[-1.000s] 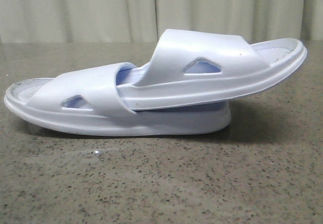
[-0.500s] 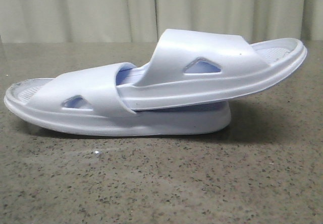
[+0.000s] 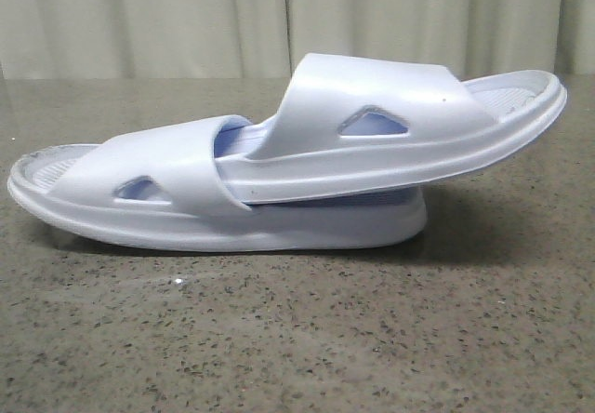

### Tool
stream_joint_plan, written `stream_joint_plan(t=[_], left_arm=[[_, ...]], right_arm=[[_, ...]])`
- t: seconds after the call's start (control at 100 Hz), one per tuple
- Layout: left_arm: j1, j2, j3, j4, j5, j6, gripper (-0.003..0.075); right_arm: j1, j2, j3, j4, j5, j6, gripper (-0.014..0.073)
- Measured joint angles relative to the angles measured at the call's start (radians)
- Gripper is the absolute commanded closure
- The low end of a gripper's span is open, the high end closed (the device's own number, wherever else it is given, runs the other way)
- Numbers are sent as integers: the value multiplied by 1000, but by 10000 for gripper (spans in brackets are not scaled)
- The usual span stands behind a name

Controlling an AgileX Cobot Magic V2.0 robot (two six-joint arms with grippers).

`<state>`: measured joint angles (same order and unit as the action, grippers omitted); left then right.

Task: Insert blue slippers together front up

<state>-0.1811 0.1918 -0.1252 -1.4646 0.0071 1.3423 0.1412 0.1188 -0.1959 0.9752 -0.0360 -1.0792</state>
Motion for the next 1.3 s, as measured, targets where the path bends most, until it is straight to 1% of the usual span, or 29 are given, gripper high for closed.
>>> stream_joint_plan(t=[0.21,0.27,0.34,0.4,0.43,0.47,0.52,0.54,0.59,0.6,0.65,0.71,0.79,0.95,1.1,1.3], left_arm=[[0,0,4,15,-7,0,704],[0,-1,4,84,-7,-9,704],[0,-1,4,214,7,-80,704],[0,-1,4,356,27,-210,704],[0,-1,4,460,36,-284,704],[0,-5,4,572,49,-406,704],[0,-12,4,764,68,-563,704],[0,-16,4,813,77,-632,704],[0,-31,6,991,96,-787,704],[0,-35,6,1011,98,-827,704],[0,-54,13,1128,107,-945,704],[0,-80,30,1218,111,-1028,704],[4,-121,55,1267,111,-1081,704],[32,-194,113,1310,113,-1117,704],[58,-196,126,1330,105,-1127,704],[61,-196,126,1336,82,-1130,704]], right_arm=[[0,0,0,0,0,0,701],[0,0,0,0,0,0,701],[0,0,0,0,0,0,701],[0,0,0,0,0,0,701],[0,0,0,0,0,0,701],[0,0,0,0,0,0,701],[0,0,0,0,-1,0,701],[0,0,0,0,-1,0,701],[0,0,0,0,-1,0,701],[0,0,0,0,-1,0,701],[0,0,0,0,-1,0,701],[0,0,0,0,-1,0,701],[0,0,0,0,-1,0,701],[0,0,0,0,-1,0,701],[0,-1,0,0,-2,-2,701],[0,-2,0,0,-2,-2,701]])
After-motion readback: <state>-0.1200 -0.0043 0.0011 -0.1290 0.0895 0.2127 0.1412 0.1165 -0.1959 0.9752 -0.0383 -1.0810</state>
